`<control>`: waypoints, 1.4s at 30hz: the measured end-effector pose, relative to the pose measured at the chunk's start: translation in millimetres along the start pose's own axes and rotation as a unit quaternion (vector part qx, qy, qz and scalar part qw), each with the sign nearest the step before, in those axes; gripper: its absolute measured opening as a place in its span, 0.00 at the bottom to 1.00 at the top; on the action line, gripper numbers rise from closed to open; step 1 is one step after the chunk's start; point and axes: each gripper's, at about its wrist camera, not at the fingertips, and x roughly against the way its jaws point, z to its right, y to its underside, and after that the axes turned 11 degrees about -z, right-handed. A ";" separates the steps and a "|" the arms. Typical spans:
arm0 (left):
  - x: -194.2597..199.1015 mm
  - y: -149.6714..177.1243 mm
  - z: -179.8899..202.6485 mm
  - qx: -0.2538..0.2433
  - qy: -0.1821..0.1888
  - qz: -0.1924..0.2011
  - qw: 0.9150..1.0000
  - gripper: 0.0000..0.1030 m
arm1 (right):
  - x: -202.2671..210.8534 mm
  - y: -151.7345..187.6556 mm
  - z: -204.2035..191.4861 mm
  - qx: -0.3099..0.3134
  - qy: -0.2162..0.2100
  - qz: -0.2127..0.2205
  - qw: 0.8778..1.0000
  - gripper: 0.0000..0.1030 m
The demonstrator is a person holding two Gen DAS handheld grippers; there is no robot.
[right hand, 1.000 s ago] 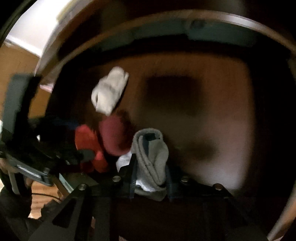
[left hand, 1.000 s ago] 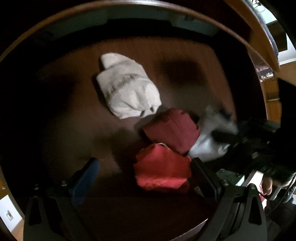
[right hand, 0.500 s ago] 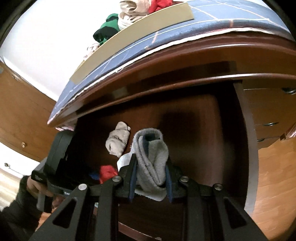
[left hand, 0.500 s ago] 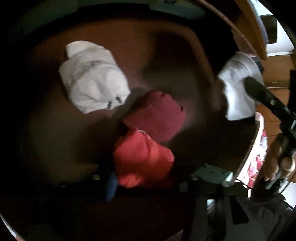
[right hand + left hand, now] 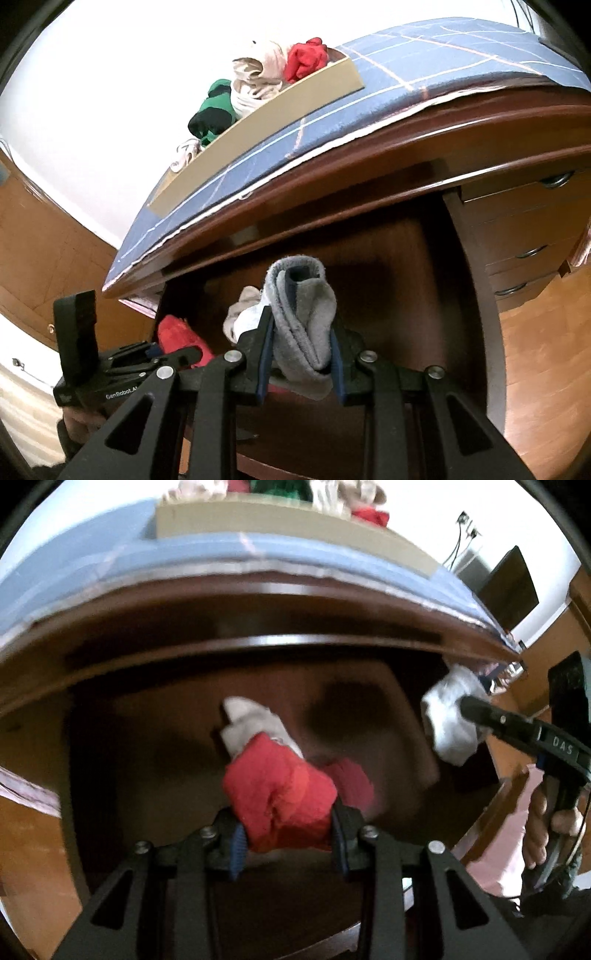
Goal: Take underwear out of drawer
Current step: 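Lift the grey sock and red sock up over the cream tray with both grippers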
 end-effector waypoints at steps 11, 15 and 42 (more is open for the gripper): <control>35.9 18.0 16.7 -0.013 -0.021 0.080 0.996 0.35 | 20.6 24.1 -21.5 0.018 0.030 0.043 0.998 0.28; 54.2 28.0 15.7 -0.011 -0.018 0.106 0.994 0.35 | 34.3 32.1 -34.3 0.030 0.036 0.065 0.997 0.28; 154.1 39.9 53.4 -0.056 -0.077 0.255 0.962 0.35 | 114.3 37.1 -127.8 0.149 0.029 0.185 0.971 0.28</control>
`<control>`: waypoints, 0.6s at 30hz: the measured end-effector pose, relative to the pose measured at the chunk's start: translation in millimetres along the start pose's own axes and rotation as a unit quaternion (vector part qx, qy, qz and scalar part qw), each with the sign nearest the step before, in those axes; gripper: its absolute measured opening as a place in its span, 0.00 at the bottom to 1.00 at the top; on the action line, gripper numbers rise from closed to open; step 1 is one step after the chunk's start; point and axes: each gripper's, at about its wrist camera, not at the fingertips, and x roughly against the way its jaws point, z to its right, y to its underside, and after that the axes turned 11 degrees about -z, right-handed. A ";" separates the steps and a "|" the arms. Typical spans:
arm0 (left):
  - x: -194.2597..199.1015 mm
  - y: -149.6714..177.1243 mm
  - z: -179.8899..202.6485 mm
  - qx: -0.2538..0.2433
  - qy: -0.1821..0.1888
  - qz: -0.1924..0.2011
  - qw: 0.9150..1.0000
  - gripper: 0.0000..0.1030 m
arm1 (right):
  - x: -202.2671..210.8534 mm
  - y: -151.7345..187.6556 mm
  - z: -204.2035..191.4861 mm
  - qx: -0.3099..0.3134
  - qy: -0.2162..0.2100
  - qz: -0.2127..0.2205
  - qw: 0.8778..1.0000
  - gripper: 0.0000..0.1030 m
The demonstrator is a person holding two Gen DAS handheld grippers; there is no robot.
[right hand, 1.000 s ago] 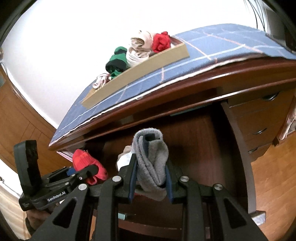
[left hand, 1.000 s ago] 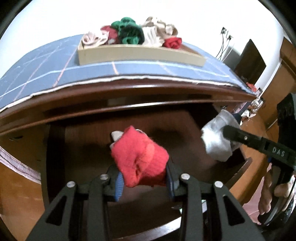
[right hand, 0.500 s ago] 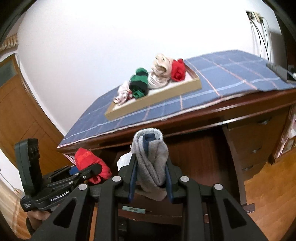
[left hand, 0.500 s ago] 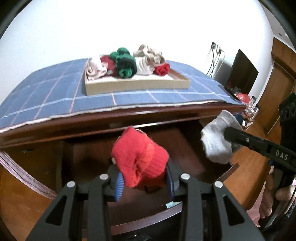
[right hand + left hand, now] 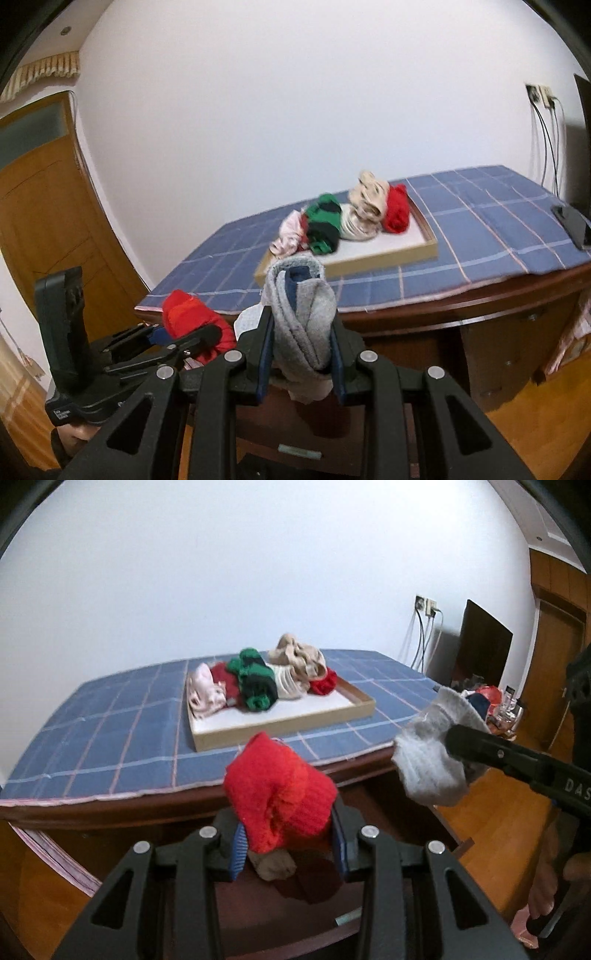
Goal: Take underwear out of drawer
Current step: 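Lift the grey sock and red sock up over the cream tray with both grippers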
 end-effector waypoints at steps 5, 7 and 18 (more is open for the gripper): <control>4.9 -14.0 1.4 -0.011 -0.023 0.018 1.000 0.35 | -1.6 -15.5 -13.1 0.016 -0.004 0.015 1.000 0.28; 6.4 -19.7 1.2 -0.015 -0.032 0.025 0.999 0.35 | -3.1 -23.3 -18.5 0.024 -0.003 0.022 0.999 0.28; -0.4 -52.3 -6.2 -0.009 -0.054 0.049 0.997 0.35 | -13.8 -58.9 -26.0 0.026 -0.004 0.050 0.998 0.28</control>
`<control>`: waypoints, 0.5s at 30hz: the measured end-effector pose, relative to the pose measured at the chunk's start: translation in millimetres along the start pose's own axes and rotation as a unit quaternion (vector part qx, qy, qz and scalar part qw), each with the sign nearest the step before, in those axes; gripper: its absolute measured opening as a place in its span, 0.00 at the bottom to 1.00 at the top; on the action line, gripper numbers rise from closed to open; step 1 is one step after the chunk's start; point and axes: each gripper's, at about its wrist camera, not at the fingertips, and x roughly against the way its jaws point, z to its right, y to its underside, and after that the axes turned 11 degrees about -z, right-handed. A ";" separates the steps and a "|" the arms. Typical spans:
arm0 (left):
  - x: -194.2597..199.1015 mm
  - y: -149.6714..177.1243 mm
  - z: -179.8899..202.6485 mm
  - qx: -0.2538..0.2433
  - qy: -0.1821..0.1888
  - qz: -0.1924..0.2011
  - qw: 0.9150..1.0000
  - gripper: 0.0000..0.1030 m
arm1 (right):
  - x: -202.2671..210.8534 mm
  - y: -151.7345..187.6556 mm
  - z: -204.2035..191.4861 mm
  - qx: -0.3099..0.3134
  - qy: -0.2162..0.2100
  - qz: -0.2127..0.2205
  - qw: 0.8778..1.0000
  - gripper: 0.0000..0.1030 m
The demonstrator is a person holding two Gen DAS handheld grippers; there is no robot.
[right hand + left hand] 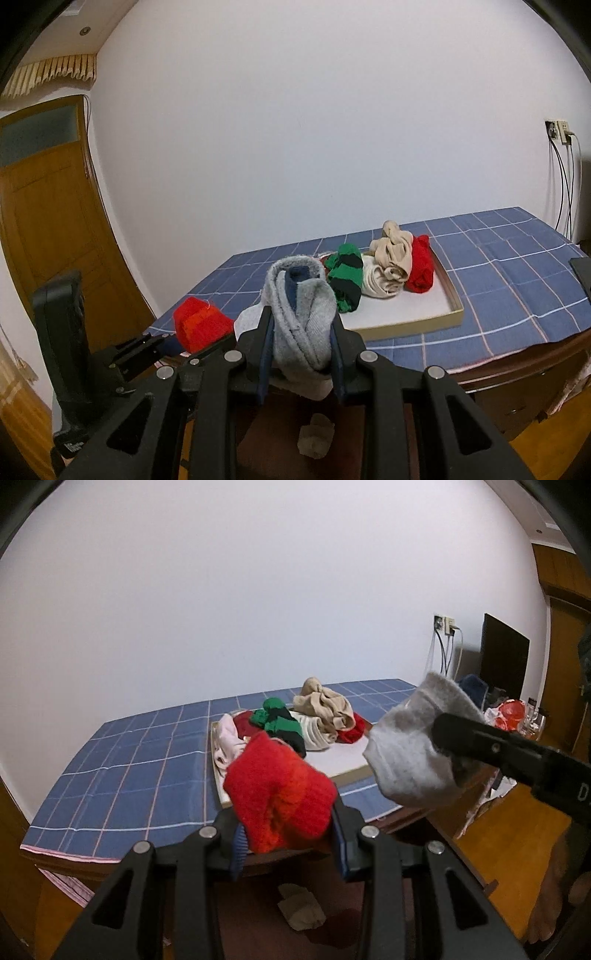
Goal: Take underwear out of drawer
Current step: 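Lift the grey sock and red sock up over the cream tray with both grippers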
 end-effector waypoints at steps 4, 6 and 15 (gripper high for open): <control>-10.8 -7.1 -4.2 0.010 0.001 -0.003 1.000 0.35 | -5.5 -8.3 3.0 -0.005 -0.002 0.005 1.000 0.28; -14.5 -10.0 -5.7 0.014 0.001 -0.003 1.000 0.35 | -10.5 -13.0 5.7 -0.008 -0.004 0.005 1.000 0.28; -41.8 -27.2 -13.3 0.029 -0.011 -0.002 1.000 0.35 | -36.4 -22.5 16.7 -0.014 0.005 0.004 1.000 0.28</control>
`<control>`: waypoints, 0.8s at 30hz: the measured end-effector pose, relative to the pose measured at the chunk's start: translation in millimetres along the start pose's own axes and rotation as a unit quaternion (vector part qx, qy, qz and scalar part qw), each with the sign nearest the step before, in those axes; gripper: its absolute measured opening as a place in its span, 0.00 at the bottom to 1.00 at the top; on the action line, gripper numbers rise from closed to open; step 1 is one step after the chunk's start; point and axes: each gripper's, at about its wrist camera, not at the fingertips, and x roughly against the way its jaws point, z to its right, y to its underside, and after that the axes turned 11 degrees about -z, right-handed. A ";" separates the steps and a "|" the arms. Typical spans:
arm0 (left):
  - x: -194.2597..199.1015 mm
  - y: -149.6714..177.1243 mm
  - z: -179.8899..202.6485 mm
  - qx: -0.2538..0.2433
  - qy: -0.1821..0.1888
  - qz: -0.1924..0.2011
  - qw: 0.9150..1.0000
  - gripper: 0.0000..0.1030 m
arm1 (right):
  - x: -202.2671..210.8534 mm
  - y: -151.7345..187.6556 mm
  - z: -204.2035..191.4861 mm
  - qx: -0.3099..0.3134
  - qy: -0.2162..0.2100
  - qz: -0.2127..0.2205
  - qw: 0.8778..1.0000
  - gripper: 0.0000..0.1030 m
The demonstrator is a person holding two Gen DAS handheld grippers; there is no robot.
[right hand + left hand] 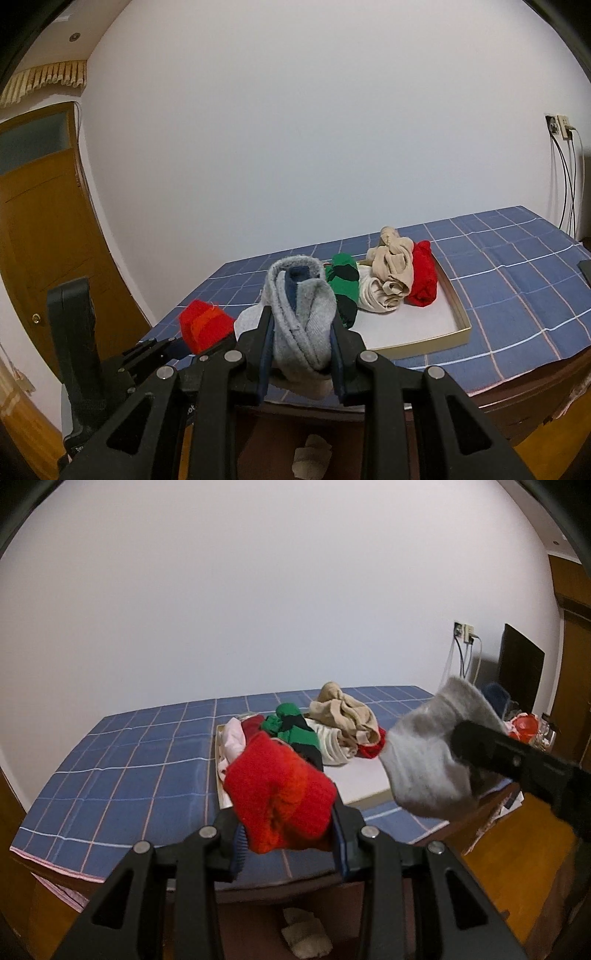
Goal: Take underwear out of drawer
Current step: 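Lift the grey sock and red sock up over the cream tray with both grippers, then lower both socks into the tray and open both grippers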
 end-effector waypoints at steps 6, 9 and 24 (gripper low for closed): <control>-20.7 -10.9 -3.3 0.002 -0.014 0.000 1.000 0.35 | -18.2 -3.7 9.8 -0.004 0.009 -0.004 1.000 0.28; -29.5 -15.5 -12.8 0.018 -0.018 0.000 1.000 0.35 | -27.5 -6.3 16.6 -0.009 0.015 -0.003 1.000 0.28; -82.8 -37.3 -18.5 0.038 -0.012 -0.023 0.999 0.35 | -86.5 -18.2 37.9 -0.029 0.031 -0.024 0.999 0.28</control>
